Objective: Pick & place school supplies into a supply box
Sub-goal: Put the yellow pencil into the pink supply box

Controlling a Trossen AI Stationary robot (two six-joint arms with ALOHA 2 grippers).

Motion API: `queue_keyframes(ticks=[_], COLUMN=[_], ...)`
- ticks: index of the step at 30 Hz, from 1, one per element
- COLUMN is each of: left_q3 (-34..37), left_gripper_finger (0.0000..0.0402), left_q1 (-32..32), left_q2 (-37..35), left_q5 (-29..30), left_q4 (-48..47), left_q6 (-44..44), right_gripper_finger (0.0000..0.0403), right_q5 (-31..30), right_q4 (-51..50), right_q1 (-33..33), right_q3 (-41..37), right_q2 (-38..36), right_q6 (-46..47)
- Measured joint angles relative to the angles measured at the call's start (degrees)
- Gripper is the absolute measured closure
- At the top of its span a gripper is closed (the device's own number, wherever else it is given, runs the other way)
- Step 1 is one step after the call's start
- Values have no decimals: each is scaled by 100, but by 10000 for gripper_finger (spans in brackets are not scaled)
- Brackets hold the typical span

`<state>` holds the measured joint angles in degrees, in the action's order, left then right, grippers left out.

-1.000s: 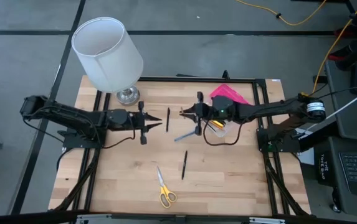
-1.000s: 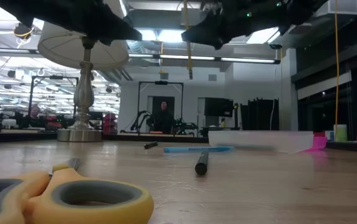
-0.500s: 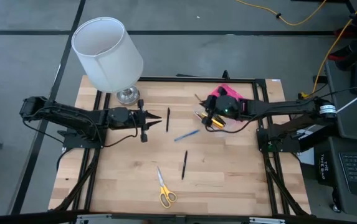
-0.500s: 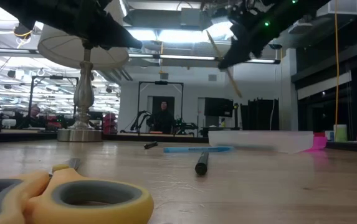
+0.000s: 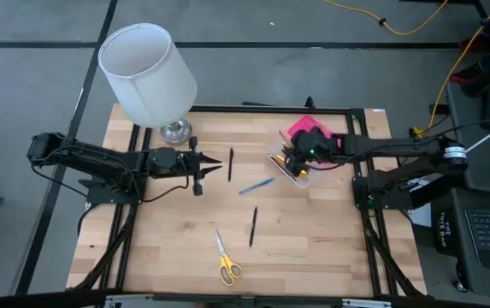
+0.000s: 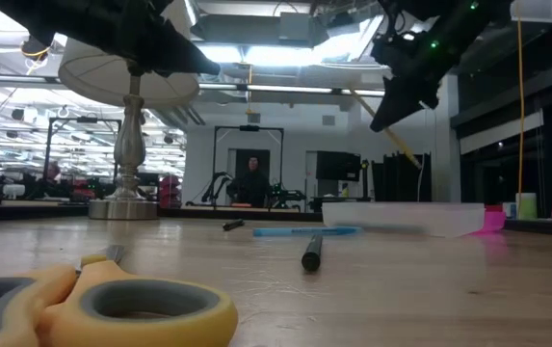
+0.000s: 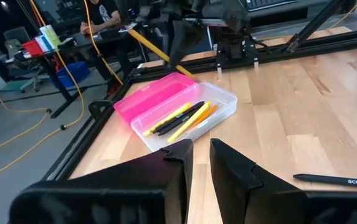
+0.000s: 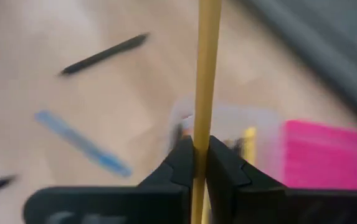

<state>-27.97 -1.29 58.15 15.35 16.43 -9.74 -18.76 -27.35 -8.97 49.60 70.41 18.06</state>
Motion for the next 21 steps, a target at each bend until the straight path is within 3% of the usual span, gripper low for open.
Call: queue_keyframes(ticks=[4,13,21], left_q3=[0,0,0], left_gripper_finger=[354,354,350], left_q1=[-12,-17,-10], left_q2=[0,0,0], left_q5=[0,0,1], left_q4=[2,2,4], left_q6=[0,0,0], right_gripper_finger=[377,377,377], right_q5=[837,1248,1352], right_q4=[-45,-411,-1356], right_q1=[-361,-1013,-1076], right_q3=[0,12,516], right_q2=[9,37,354], right_q6=[-12,-11,207])
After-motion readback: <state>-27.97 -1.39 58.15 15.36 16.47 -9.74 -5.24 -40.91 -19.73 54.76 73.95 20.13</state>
